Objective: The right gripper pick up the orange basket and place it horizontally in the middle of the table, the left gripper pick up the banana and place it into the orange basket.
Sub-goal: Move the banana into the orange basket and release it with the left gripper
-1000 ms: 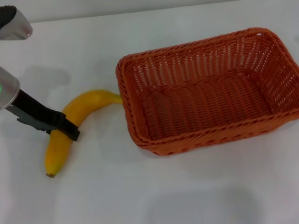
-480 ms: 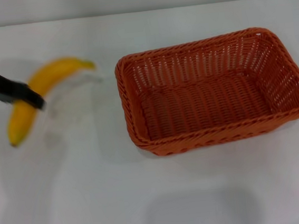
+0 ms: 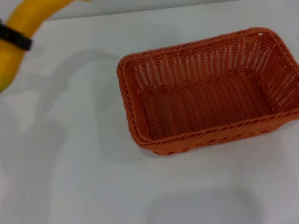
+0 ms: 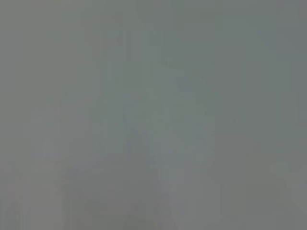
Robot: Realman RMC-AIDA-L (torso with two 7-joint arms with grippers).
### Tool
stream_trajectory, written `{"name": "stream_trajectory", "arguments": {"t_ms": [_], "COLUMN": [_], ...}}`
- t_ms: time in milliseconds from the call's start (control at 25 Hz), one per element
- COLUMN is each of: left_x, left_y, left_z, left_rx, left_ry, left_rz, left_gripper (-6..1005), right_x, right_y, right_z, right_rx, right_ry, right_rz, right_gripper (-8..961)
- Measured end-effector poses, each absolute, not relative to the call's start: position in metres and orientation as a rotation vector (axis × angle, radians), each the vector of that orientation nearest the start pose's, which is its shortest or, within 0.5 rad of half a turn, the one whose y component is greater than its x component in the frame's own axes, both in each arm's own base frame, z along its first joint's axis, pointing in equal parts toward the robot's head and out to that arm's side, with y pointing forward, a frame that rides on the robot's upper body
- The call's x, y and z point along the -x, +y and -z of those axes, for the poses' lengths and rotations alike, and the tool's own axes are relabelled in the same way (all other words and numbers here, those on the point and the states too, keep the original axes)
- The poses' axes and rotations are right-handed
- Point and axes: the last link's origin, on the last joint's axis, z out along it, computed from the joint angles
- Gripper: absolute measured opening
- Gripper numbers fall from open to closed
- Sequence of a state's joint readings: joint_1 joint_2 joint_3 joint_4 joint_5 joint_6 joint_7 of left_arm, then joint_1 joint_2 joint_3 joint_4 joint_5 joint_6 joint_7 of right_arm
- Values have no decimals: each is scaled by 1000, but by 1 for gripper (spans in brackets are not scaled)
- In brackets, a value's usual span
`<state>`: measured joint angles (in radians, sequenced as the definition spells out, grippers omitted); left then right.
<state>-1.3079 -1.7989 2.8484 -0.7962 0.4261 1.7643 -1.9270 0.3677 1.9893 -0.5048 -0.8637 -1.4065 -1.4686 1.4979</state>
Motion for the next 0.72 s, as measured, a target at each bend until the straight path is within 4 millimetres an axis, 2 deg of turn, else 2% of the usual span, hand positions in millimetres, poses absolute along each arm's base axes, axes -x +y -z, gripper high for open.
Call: {"name": "stream_trajectory", "arguments": {"t_ms": [120, 280, 480, 720], "left_x": [155, 111, 66, 44], "left_y": [440, 444, 442, 434], "left_z": [-132, -93, -41, 13], "left_rx": [2664, 2842, 2920, 2930], "left_ry": [-1119, -993, -822, -678], "left_rz": [-191, -240, -332, -523], "left_gripper": [502, 502, 502, 503], "right_x": [-283, -280, -280, -283], "right_y": [342, 345, 344, 343], "right_z": [-171, -171, -168, -156], "right_rx": [1934, 1943, 1952, 1965], "right_ry": [526, 502, 490, 484], "right_rz": [-1128, -1122, -1115, -1121], "right_gripper": [783, 783, 783, 783]}}
